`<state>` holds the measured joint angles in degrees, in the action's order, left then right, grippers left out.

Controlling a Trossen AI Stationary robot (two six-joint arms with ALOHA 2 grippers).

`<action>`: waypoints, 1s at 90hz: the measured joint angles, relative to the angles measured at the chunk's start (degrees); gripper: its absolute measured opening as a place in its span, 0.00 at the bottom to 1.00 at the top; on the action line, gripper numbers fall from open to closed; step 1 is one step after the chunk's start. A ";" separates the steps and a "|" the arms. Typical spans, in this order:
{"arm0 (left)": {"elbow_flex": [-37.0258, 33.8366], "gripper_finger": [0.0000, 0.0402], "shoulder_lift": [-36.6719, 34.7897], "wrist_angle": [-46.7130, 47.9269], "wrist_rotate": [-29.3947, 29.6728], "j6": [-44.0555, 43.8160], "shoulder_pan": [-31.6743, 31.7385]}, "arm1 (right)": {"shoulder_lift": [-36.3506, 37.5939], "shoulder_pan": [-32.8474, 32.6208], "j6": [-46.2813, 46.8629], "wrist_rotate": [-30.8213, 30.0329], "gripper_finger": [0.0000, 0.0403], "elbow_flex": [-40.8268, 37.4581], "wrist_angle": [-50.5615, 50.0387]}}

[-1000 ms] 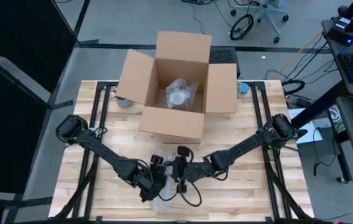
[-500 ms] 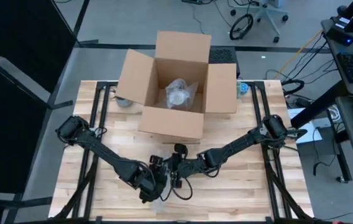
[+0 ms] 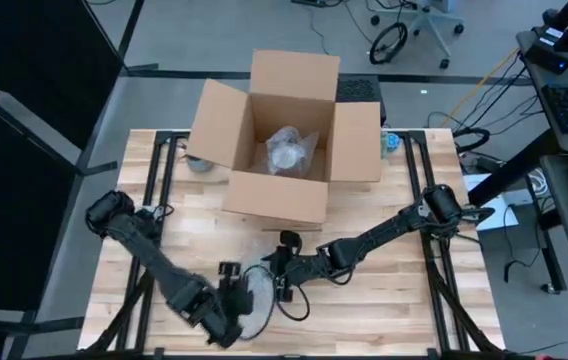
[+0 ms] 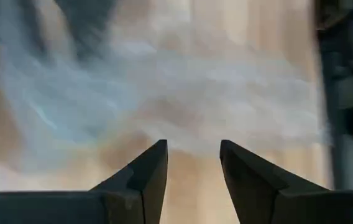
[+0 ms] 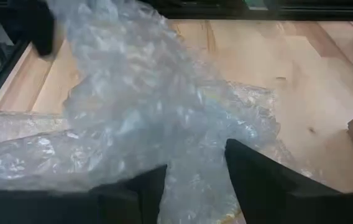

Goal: Wrap mug
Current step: Wrap the orange mug with bubble wrap

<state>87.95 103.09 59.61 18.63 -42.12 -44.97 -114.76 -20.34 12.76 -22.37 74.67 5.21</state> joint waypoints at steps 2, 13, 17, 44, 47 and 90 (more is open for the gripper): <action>-0.52 0.34 0.03 -0.35 -0.05 -2.39 -0.90 | 0.00 0.00 -0.03 -0.01 0.38 -0.02 0.00; -4.47 0.34 0.91 -7.45 -0.23 -12.62 -5.36 | -0.02 0.00 -0.16 -0.02 0.38 -0.07 0.00; -6.59 0.34 1.62 -12.40 -0.22 -14.39 -6.34 | -0.02 0.00 -0.31 -0.01 0.38 -0.07 0.04; -13.56 0.34 12.40 -37.09 0.14 -4.38 -0.98 | -0.09 0.02 -1.23 -0.04 0.38 -0.13 0.56; -13.51 0.34 12.48 -38.25 0.14 -2.97 0.15 | -0.09 0.02 -1.23 -0.02 0.38 -0.13 0.56; -11.57 0.34 -3.86 -21.09 25.85 1.14 3.49 | -0.11 0.04 -1.43 -0.20 0.38 -0.17 0.63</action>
<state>76.38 99.23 38.51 44.48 -40.98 -41.48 -114.87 -20.29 11.33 -22.58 74.50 5.85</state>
